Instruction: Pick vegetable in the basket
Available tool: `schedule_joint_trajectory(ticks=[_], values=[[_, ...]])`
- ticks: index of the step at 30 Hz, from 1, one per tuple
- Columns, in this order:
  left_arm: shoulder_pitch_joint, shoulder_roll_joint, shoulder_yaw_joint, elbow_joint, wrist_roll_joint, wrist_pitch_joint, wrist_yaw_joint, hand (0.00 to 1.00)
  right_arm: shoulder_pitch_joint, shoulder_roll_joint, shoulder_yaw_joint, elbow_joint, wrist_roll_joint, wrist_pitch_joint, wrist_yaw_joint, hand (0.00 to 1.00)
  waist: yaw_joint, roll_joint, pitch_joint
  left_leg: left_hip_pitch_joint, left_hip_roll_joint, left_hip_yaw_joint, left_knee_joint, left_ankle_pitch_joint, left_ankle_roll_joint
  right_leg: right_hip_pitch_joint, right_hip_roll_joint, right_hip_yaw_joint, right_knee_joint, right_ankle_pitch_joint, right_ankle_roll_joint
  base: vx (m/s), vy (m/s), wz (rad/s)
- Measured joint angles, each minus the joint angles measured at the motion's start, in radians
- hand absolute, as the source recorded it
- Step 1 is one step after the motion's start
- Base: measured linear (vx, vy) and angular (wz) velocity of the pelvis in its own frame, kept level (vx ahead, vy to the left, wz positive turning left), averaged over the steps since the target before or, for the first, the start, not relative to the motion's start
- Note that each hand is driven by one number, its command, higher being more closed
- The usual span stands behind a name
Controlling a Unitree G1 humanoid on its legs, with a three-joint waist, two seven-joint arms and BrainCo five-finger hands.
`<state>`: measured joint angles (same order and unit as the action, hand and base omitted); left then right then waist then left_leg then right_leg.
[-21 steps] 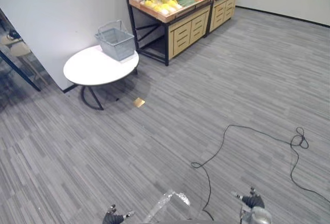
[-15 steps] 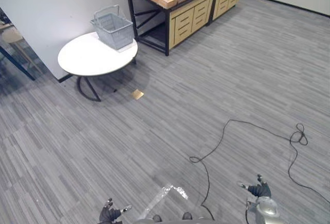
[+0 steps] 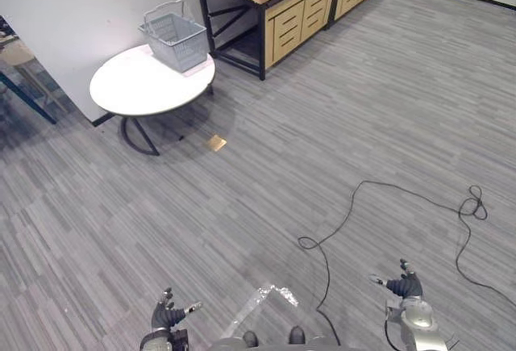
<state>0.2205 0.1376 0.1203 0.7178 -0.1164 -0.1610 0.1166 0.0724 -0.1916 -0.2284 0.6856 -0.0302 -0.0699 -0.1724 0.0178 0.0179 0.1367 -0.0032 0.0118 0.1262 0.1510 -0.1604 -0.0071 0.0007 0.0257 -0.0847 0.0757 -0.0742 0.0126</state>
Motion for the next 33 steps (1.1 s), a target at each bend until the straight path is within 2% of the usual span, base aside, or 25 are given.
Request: schedule_joint_trajectory(ticks=[4,6,7,9,10,11,12,14,16,17,18,19,20,21,22,23,24,25,26,27,28,29,30,32,33], values=[[-0.002,0.002,0.010,-0.033,0.000,0.000,0.012,0.00,-0.015,0.007,0.005,0.000,0.012,0.001,-0.001,0.00,0.008,0.000,0.007,-0.042,0.014,0.010,0.097,-0.074,0.005,-0.029,0.006,0.013,0.061,-0.039,0.009,0.08,0.025,-0.13],[-0.002,0.003,0.025,-0.063,0.000,0.000,0.019,0.00,-0.020,0.008,0.013,0.000,0.012,0.001,-0.003,0.00,0.026,-0.004,0.014,-0.063,0.013,0.027,0.168,-0.137,0.017,-0.095,-0.008,0.029,0.220,-0.131,0.041,0.11,0.072,-0.21],[-0.002,0.003,0.029,-0.069,0.000,0.000,0.019,0.00,-0.020,0.009,0.014,0.000,0.012,0.002,-0.003,0.00,0.024,-0.009,0.017,-0.067,0.008,0.027,0.177,-0.148,0.022,-0.106,-0.014,0.027,0.258,-0.149,0.042,0.13,0.112,-0.02],[-0.002,0.010,0.036,-0.081,0.000,0.000,0.021,0.00,-0.018,0.011,0.023,-0.004,0.013,0.003,-0.003,0.00,0.022,-0.017,0.027,-0.062,-0.010,0.009,0.210,-0.192,0.040,-0.188,-0.046,0.006,0.478,-0.189,0.055,0.13,0.104,0.21],[-0.005,0.022,0.035,-0.081,-0.001,0.000,0.023,0.00,-0.001,0.023,0.029,-0.031,0.020,0.007,-0.003,0.00,0.014,-0.031,0.046,-0.022,-0.030,-0.018,0.215,-0.229,0.068,-0.294,-0.065,-0.001,0.732,-0.191,0.063,0.22,0.090,0.38],[-0.005,0.030,0.035,-0.081,-0.002,0.001,0.026,0.00,0.009,0.030,0.033,-0.040,0.020,0.007,-0.003,0.00,0.010,-0.031,0.052,-0.004,-0.034,-0.029,0.217,-0.240,0.074,-0.323,-0.066,0.007,0.785,-0.211,0.060,0.39,0.107,0.51],[0.003,0.040,0.036,-0.079,-0.006,0.003,0.040,0.00,0.015,0.035,0.041,-0.043,0.021,0.008,-0.001,0.00,-0.001,-0.033,0.058,0.033,-0.031,-0.048,0.206,-0.252,0.074,-0.360,-0.061,-0.003,0.776,-0.241,0.053,0.43,0.043,0.50],[-0.002,0.047,0.037,-0.075,-0.009,0.004,0.045,0.00,0.014,0.033,0.042,-0.052,0.021,0.007,-0.002,0.00,-0.002,-0.039,0.060,0.082,-0.030,-0.076,0.166,-0.258,0.066,-0.430,-0.059,-0.033,0.673,-0.239,0.053,0.53,0.027,0.52],[-0.033,0.041,0.037,-0.053,-0.011,0.004,0.047,0.00,0.012,0.020,0.042,-0.057,0.022,0.007,-0.002,0.00,-0.016,-0.022,0.070,0.137,-0.010,-0.123,0.112,-0.260,0.066,-0.505,-0.043,-0.052,0.528,-0.188,0.046,0.58,-0.019,0.73],[-0.055,0.034,0.037,-0.018,-0.020,0.003,0.052,0.00,0.008,0.008,0.041,-0.058,0.023,0.007,-0.001,0.00,-0.032,-0.012,0.082,0.191,0.012,-0.161,0.065,-0.253,0.055,-0.519,-0.019,-0.048,0.361,-0.095,0.035,0.65,-0.073,0.91],[-0.072,0.034,0.038,0.005,-0.023,0.004,0.060,0.00,0.015,0.008,0.041,-0.064,0.024,0.007,-0.002,0.00,-0.038,-0.004,0.091,0.224,0.015,-0.196,0.041,-0.242,0.014,-0.523,-0.004,-0.030,0.232,0.060,0.003,0.80,-0.110,0.87],[-0.072,0.034,0.038,0.011,-0.023,0.004,0.059,0.00,0.018,0.008,0.041,-0.067,0.024,0.007,-0.002,0.00,-0.043,-0.008,0.087,0.241,0.021,-0.214,0.044,-0.246,0.005,-0.519,0.005,-0.019,0.201,0.156,-0.022,0.71,-0.144,0.70],[-0.088,0.017,0.041,0.034,-0.023,0.004,0.058,0.00,0.001,-0.001,0.036,-0.069,0.024,0.011,-0.002,0.00,-0.049,0.029,0.089,0.240,0.064,-0.249,0.077,-0.231,-0.037,-0.535,0.009,-0.043,0.295,0.182,-0.097,0.69,-0.169,0.71],[-0.107,0.015,0.040,0.038,-0.021,0.004,0.057,0.00,-0.011,0.008,0.026,-0.081,0.024,0.011,-0.002,0.00,-0.060,0.023,0.092,0.226,0.055,-0.269,0.103,-0.173,-0.109,-0.556,-0.020,-0.056,0.384,0.110,-0.095,0.67,-0.180,0.71],[-0.114,0.006,0.040,0.037,-0.021,0.004,0.058,0.00,-0.011,0.010,0.024,-0.087,0.024,0.011,-0.002,0.00,-0.059,0.023,0.094,0.232,0.051,-0.266,0.124,-0.122,-0.121,-0.554,-0.036,-0.070,0.435,0.076,-0.105,0.66,-0.197,0.73],[-0.116,-0.018,0.041,0.035,-0.021,0.004,0.058,0.00,0.002,0.012,0.040,-0.111,0.024,0.011,0.000,0.00,-0.063,0.030,0.096,0.217,0.037,-0.248,0.251,-0.010,-0.122,-0.494,-0.052,-0.114,0.485,0.023,-0.121,0.69,-0.247,0.62],[-0.101,-0.037,0.042,0.024,-0.020,0.004,0.057,0.00,0.026,0.019,0.076,-0.157,0.025,0.010,0.001,0.00,-0.058,0.036,0.098,0.150,0.054,-0.203,0.465,0.168,-0.130,-0.371,-0.043,-0.132,0.425,-0.026,-0.117,0.70,-0.241,0.50],[-0.084,-0.043,0.043,0.007,-0.019,0.001,0.055,0.00,0.031,0.029,0.093,-0.181,0.025,0.006,0.001,0.00,-0.046,0.031,0.100,0.098,0.084,-0.172,0.598,0.179,-0.132,-0.311,-0.032,-0.126,0.373,-0.043,-0.115,0.70,-0.197,0.24],[-0.071,-0.045,0.049,-0.020,-0.018,-0.001,0.047,0.00,0.029,0.067,0.102,-0.221,0.028,-0.004,-0.001,0.00,-0.032,0.042,0.100,-0.024,0.161,-0.080,0.845,0.115,-0.069,-0.209,0.008,-0.115,0.291,-0.076,-0.121,0.65,-0.143,-0.09],[-0.071,-0.046,0.050,-0.025,-0.017,0.000,0.039,0.00,0.013,0.084,0.111,-0.235,0.034,-0.007,-0.002,0.00,-0.014,0.045,0.106,-0.116,0.212,-0.029,0.975,0.062,-0.033,-0.154,0.033,-0.109,0.256,-0.082,-0.131,0.72,-0.137,-0.12],[-0.072,-0.051,0.049,-0.025,-0.017,0.001,0.037,0.00,0.003,0.104,0.122,-0.244,0.040,-0.008,-0.002,0.00,0.006,0.034,0.112,-0.228,0.245,0.023,1.035,0.009,-0.020,-0.075,0.048,-0.106,0.195,-0.085,-0.135,0.55,-0.110,-0.13],[-0.072,-0.056,0.047,-0.025,-0.017,0.002,0.037,0.00,-0.001,0.112,0.126,-0.245,0.040,-0.008,-0.003,0.00,0.018,0.026,0.116,-0.270,0.250,0.051,1.028,-0.012,-0.018,-0.039,0.048,-0.102,0.168,-0.086,-0.137,0.53,-0.079,-0.10],[-0.066,-0.064,0.043,-0.027,-0.016,0.005,0.036,0.00,-0.012,0.123,0.129,-0.252,0.040,-0.007,-0.003,0.00,0.048,0.011,0.123,-0.346,0.250,0.102,0.962,-0.040,-0.012,0.024,0.045,-0.086,0.120,-0.093,-0.135,0.51,-0.055,-0.24],[-0.044,-0.074,0.039,-0.039,-0.014,0.008,0.037,0.00,-0.027,0.125,0.135,-0.275,0.040,-0.006,-0.005,0.00,0.060,0.003,0.126,-0.424,0.227,0.137,0.743,-0.046,-0.009,0.107,0.036,-0.070,0.063,-0.116,-0.114,0.55,0.004,-0.27],[-0.026,-0.075,0.038,-0.040,-0.002,0.012,0.037,0.00,-0.039,0.114,0.156,-0.278,0.038,-0.006,-0.011,0.00,0.067,-0.006,0.129,-0.429,0.176,0.130,0.466,-0.019,-0.043,0.151,0.011,-0.054,0.048,-0.150,-0.094,0.50,0.078,-0.29]])
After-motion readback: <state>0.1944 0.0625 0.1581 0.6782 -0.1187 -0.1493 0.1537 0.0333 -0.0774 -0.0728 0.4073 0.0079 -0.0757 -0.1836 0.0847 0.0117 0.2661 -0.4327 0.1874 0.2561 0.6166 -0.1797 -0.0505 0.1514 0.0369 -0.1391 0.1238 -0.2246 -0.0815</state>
